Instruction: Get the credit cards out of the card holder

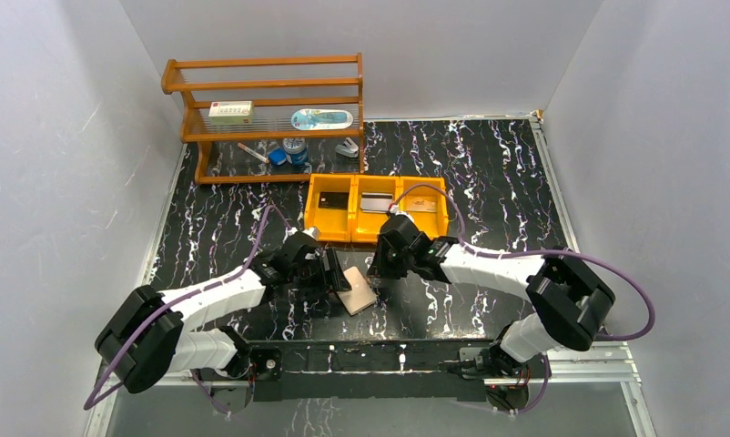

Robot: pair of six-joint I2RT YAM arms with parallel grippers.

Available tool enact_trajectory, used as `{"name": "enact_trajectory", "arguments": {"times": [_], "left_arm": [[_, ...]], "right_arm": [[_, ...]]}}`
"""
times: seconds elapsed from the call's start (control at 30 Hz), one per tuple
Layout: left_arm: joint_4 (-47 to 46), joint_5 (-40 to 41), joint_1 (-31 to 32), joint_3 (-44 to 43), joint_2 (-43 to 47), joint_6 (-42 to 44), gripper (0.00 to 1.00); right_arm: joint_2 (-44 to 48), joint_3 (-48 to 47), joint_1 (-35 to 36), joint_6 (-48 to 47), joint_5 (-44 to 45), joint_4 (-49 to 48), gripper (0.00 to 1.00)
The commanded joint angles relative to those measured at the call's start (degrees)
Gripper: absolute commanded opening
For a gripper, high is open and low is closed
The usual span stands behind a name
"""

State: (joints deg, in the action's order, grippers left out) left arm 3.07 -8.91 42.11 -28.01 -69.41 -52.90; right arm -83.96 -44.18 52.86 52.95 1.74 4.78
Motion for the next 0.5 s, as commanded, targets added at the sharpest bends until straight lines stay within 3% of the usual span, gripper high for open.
{"name": "enact_trajectory", "arguments": {"times": [0.0,0.07,0.17,0.47], "left_arm": [[7.08,3.14,-0.08,-2.80,0.28,4.77,0.67],[7.61,3.31,-0.10,-3.24,-0.11,5.63,0.65],[7.91,2.84,-0.13,-3.98,-1.11,6.62,0.64],[8.05,2.19,-0.09,-4.96,-2.39,7.40,0.62]], "right_arm": [[0.83,-5.58,-0.26,-7.10,1.30,5.71,0.21],[0.03,-7.12,-0.26,-9.04,0.14,7.41,0.26],[-0.45,-8.25,-0.14,-12.05,-2.56,7.57,0.43],[-2.73,-11.36,1.14,-15.67,-2.99,10.60,0.58]]}}
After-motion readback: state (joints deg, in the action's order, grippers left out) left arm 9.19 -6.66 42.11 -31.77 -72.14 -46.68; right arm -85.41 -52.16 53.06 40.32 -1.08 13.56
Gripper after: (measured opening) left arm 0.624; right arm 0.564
